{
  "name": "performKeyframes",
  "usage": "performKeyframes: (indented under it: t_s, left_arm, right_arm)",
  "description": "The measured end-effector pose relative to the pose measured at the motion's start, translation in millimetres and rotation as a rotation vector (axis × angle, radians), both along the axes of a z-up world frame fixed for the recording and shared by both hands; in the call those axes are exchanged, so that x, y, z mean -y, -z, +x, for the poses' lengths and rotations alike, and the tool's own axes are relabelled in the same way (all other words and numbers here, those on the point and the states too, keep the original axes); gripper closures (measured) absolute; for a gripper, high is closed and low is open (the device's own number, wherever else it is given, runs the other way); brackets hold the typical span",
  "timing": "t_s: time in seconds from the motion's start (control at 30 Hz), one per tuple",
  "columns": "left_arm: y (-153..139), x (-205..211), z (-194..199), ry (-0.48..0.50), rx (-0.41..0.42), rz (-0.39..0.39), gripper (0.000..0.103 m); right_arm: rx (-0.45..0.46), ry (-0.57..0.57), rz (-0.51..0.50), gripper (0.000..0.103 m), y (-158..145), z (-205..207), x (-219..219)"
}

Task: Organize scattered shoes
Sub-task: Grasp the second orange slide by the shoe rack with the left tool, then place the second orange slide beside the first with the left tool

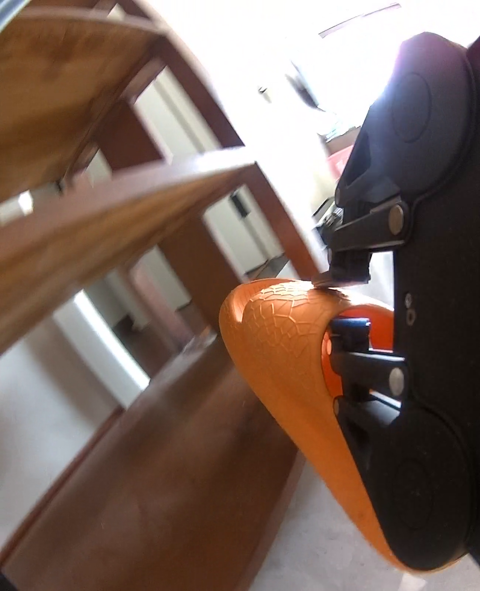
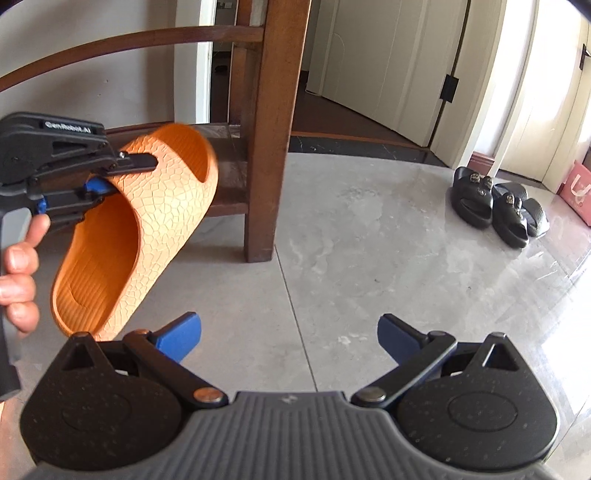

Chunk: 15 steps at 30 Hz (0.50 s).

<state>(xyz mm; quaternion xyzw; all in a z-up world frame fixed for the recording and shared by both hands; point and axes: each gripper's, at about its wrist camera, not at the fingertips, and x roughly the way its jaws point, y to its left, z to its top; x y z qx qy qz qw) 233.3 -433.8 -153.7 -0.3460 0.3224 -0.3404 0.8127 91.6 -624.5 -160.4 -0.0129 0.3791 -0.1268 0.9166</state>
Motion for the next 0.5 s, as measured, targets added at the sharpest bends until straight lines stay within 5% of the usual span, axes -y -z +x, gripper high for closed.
performKeyframes:
  t_s: [0.3, 0.5]
  left_arm:
    - [-40.5, -86.6, -42.2, 0.326, 0.208, 0.134, 0.092]
    - [-58.0, -177.5, -67.8, 0.47, 0.257, 0.257, 0.092]
  right_arm:
    - [-0.025, -0.039, -0.021, 0.0, 3.1, -12.3, -34.3]
    - [-0.045, -0.122, -0.055, 0.0, -3.3, -23.3, -90.7]
